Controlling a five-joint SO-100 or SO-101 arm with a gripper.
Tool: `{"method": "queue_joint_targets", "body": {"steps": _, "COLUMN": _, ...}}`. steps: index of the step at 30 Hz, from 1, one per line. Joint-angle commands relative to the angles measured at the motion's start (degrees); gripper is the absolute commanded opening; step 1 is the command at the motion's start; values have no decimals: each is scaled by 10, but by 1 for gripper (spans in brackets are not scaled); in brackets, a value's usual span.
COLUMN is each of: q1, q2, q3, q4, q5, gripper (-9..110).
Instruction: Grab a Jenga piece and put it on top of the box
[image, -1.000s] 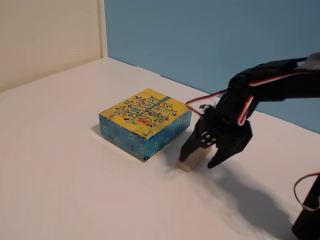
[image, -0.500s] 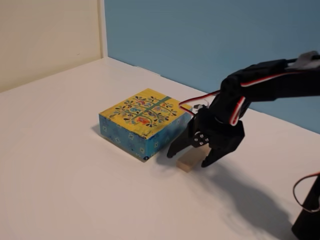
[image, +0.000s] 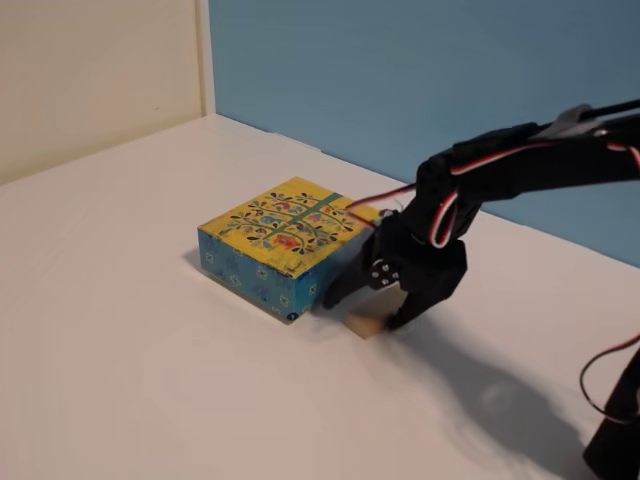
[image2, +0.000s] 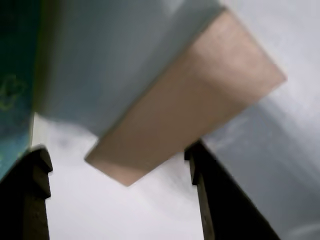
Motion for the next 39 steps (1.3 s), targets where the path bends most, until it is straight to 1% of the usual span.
{"method": "queue_joint_targets", "body": {"steps": 1, "q1": 18, "q2": -11, "q3": -23, "q4": -11, "q5": -11, "gripper": 29}}
{"method": "queue_joint_targets", "body": {"steps": 6, "q1": 43, "q2": -20, "q3": -25, "q4": -33, "q5": -22, "gripper": 25}}
{"method": "queue_joint_targets", "body": {"steps": 7, "q1": 47, "q2": -21, "q3": -25, "q4": -35, "q5": -22, "gripper": 23}}
{"method": "queue_joint_targets", "body": {"steps": 10, "q1": 54, "q2": -24, "q3": -27, "q4": -37, "q5": -20, "gripper": 11}}
{"method": "queue_joint_targets", "body": {"steps": 14, "q1": 57, "q2": -25, "q3": -28, "q4": -39, "q5": -9, "gripper": 0}}
{"method": "queue_joint_targets", "body": {"steps": 28, "q1": 76, "q2": 1, "q3": -28, "q4": -36, "q5": -2, "gripper": 0}}
{"method": "queue_joint_targets", "body": {"steps": 33, "q1": 69, "q2": 81, "q3": -22, "q4": -8, "q5": 17, "gripper": 0}}
{"method": "queue_joint_targets", "body": {"steps": 39, "q1": 48, "q2": 212, "q3": -28, "q4": 40, "q5": 68, "gripper": 0}}
